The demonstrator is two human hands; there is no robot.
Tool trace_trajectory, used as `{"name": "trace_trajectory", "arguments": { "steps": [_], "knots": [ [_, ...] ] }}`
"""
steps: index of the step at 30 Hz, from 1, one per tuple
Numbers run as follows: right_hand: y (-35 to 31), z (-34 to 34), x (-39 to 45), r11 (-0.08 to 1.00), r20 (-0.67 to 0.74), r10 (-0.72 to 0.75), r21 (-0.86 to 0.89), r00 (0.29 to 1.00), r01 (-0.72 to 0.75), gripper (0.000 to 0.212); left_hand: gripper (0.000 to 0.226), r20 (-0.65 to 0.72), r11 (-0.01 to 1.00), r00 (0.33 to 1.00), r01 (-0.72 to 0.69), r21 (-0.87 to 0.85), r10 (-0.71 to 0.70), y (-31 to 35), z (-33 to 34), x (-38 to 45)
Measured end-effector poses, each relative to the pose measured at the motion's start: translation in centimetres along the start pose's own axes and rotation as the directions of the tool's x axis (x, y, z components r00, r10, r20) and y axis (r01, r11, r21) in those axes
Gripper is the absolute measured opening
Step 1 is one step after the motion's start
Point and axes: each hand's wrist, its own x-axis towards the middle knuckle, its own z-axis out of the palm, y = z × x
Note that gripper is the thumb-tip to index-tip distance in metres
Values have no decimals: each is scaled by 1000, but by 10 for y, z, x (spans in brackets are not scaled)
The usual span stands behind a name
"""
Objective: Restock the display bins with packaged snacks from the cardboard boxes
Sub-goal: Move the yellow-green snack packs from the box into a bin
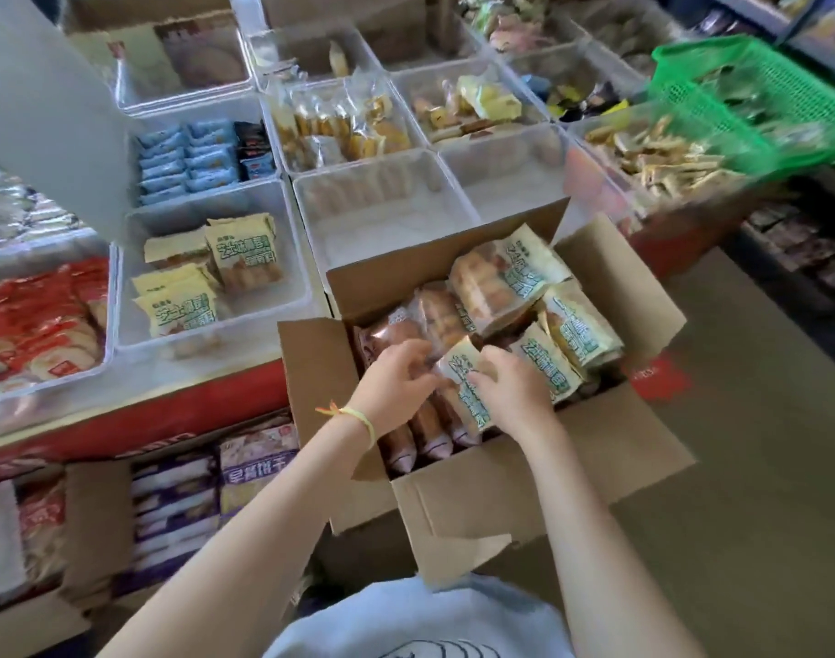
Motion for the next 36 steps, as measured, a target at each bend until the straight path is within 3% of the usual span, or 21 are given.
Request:
{"name": "trace_trajectory", "arguments": {
  "steps": [3,8,11,14,18,20,22,25,28,32,34,36],
  "knots": [
    [-16,-35,-5,975,100,-193,128,976,180,13,69,-6,993,999,-36,-111,35,6,-16,-7],
    [-56,-79,-7,880,202,-396,363,896,308,9,44,107,893,993,13,-450,40,19,-62,-30],
    [-84,-81,-8,807,131,-461,473,878,353,11,54,127,851,991,31,-524,42,17,-87,-42],
    [-116,-72,-5,795,31,-451,467,892,386,14,71,93,814,995,29,-580,31,-1,-110,-48],
    [-158,-46,12,784,-223,-296,498,929,370,21,69,-51,700,999,-41,-713,6,-38,-144,-53],
    [-181,-31,20,830,-129,-247,483,960,278,28,66,-125,613,990,-62,-788,-60,-60,-162,-52],
    [-206,-14,28,866,92,-214,479,972,145,29,64,-180,574,979,-92,-814,-98,-84,-179,-48],
    [-243,17,39,847,317,-186,532,930,-12,20,52,-239,610,965,-126,-783,-109,-115,-202,-41],
    [-271,43,54,830,377,-147,550,915,-93,20,41,-339,668,936,-195,-719,-92,-142,-223,-28],
    [-297,62,83,794,408,-104,583,907,-171,21,65,-425,765,903,-227,-602,-67,-172,-243,2],
    [-304,71,102,809,361,-55,562,931,-170,20,75,-442,893,896,-161,-420,-47,-189,-246,20],
    [-308,83,124,821,246,30,547,969,-164,12,74,-436,998,899,21,-53,-42,-214,-245,36]
  ]
}}
